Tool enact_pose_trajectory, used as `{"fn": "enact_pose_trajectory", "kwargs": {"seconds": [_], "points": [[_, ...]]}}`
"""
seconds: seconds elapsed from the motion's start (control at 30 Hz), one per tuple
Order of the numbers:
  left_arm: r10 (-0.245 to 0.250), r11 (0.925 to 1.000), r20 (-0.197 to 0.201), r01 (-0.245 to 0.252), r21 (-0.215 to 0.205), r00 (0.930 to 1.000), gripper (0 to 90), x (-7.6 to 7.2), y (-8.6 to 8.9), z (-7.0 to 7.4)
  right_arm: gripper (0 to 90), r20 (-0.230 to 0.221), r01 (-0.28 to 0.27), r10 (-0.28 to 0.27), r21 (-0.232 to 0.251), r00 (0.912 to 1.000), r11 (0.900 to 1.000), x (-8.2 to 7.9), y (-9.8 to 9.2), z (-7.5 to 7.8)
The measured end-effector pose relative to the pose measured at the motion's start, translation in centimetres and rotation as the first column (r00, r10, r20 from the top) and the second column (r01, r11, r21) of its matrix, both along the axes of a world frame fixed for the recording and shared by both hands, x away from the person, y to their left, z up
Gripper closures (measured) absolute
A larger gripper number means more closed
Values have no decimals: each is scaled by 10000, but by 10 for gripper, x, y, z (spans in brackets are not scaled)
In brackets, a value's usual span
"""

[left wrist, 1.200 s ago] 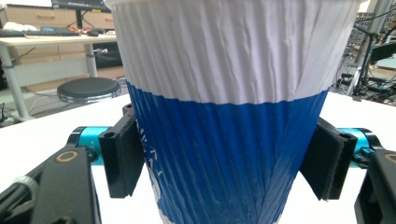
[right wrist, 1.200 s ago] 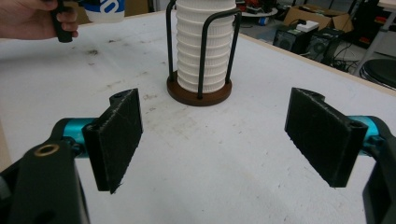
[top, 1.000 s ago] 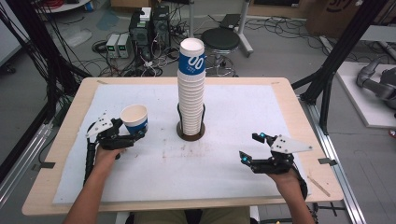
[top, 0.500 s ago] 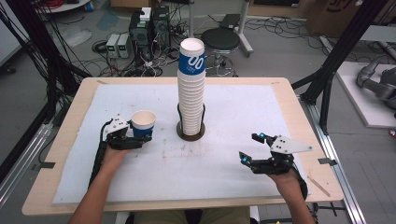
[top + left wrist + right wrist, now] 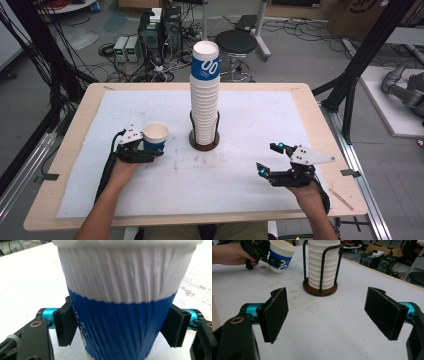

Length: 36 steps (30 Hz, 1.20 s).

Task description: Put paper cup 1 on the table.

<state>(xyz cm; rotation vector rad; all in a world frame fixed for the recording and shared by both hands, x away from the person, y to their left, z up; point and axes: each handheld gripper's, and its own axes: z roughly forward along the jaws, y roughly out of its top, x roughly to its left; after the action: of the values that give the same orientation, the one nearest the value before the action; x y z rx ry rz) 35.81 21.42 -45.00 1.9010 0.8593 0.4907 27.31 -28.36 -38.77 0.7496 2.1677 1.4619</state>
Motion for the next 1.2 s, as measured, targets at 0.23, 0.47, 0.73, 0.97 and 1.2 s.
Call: {"fn": "enact_pose_trajectory", "kwargs": {"seconds": [0.23,0.47,0.73,0.97,1.2], "points": [[23,9994,-285,-13,350,9996,256,-8,6,1,196,-35,28,-28,-13,10000,10000,-1,-1,0],[38,9991,-307,-25,434,9995,249,-12,7,-1,196,-32,14,-14,-25,10000,10000,0,-1,0],[222,9997,-484,-224,-52,9986,181,-18,10,-2,196,-41,-3,3,-43,10000,10000,0,-1,-1],[237,9989,-571,-259,-386,9981,173,-35,26,1,196,-101,27,-27,-19,9999,10000,0,-3,-1],[92,9918,222,-63,-1276,9997,173,-58,47,12,196,-120,136,-138,-98,9998,9999,1,-5,-2]]}}
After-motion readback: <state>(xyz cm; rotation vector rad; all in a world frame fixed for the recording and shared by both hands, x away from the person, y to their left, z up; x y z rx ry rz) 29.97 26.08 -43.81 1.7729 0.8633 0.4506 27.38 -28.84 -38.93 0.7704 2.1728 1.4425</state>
